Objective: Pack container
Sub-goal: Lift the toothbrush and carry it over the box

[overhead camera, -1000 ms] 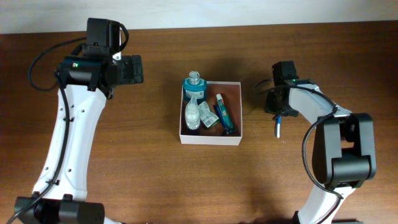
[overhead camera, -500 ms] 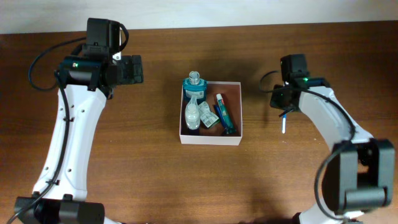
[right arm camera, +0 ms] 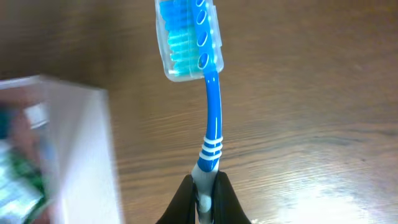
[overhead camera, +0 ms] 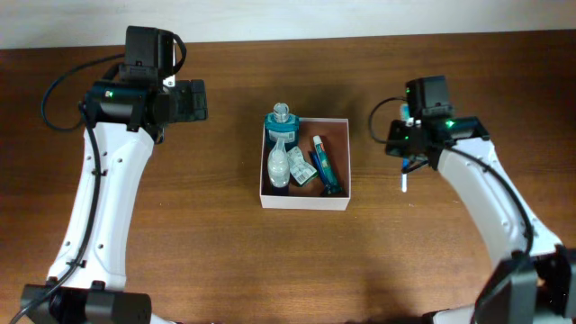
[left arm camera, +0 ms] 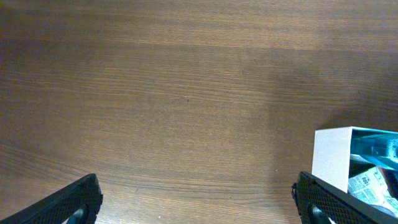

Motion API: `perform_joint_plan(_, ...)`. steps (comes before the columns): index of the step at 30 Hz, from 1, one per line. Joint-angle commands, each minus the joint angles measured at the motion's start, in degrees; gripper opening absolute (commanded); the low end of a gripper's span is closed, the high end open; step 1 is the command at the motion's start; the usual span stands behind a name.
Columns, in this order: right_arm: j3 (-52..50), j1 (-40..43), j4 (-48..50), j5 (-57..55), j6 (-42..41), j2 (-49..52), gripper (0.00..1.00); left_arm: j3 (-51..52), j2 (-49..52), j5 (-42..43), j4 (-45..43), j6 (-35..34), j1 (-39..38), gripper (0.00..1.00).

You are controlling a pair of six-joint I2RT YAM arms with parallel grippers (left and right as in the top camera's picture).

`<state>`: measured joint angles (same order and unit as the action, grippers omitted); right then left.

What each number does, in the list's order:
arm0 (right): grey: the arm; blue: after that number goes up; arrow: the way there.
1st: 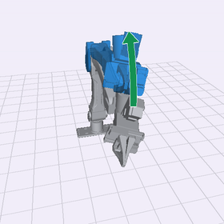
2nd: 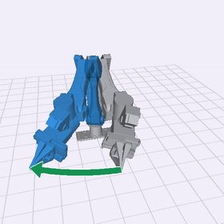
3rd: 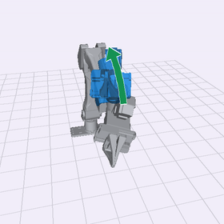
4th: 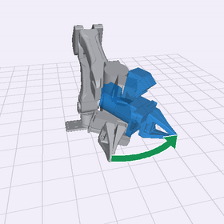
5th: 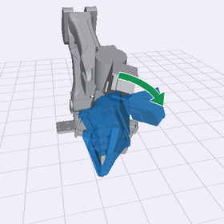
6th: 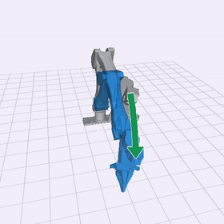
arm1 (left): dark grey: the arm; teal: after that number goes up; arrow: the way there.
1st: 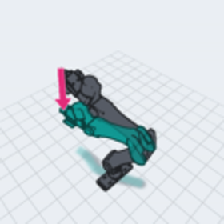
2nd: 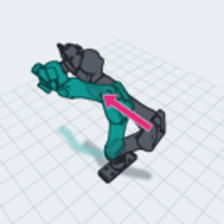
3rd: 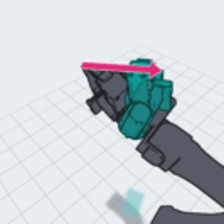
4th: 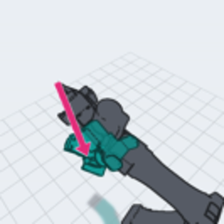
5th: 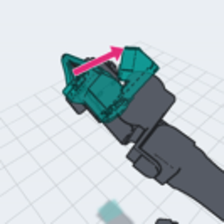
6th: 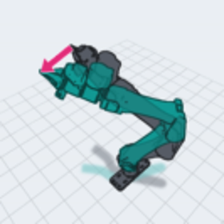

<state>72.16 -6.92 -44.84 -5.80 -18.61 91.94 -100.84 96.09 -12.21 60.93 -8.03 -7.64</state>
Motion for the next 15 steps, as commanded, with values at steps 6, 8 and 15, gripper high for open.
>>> perform_joint_plan(6, 0.2, -8.9, 0.5, 1.2, -3.4, -5.8, 0.04, -0.5, -0.9, 0.0, 0.0, -0.7, 0.1, 0.99)
perform_joint_plan(8, 0.2, -11.4, 1.0, 1.1, -4.4, -5.7, 0.04, -0.5, -0.9, 0.0, 0.0, -0.7, 0.1, 0.99)
perform_joint_plan(15, 0.2, -17.7, 7.2, 1.1, -7.2, -5.7, 0.04, -0.5, -0.9, 0.0, 0.0, -0.7, 0.1, 0.99)
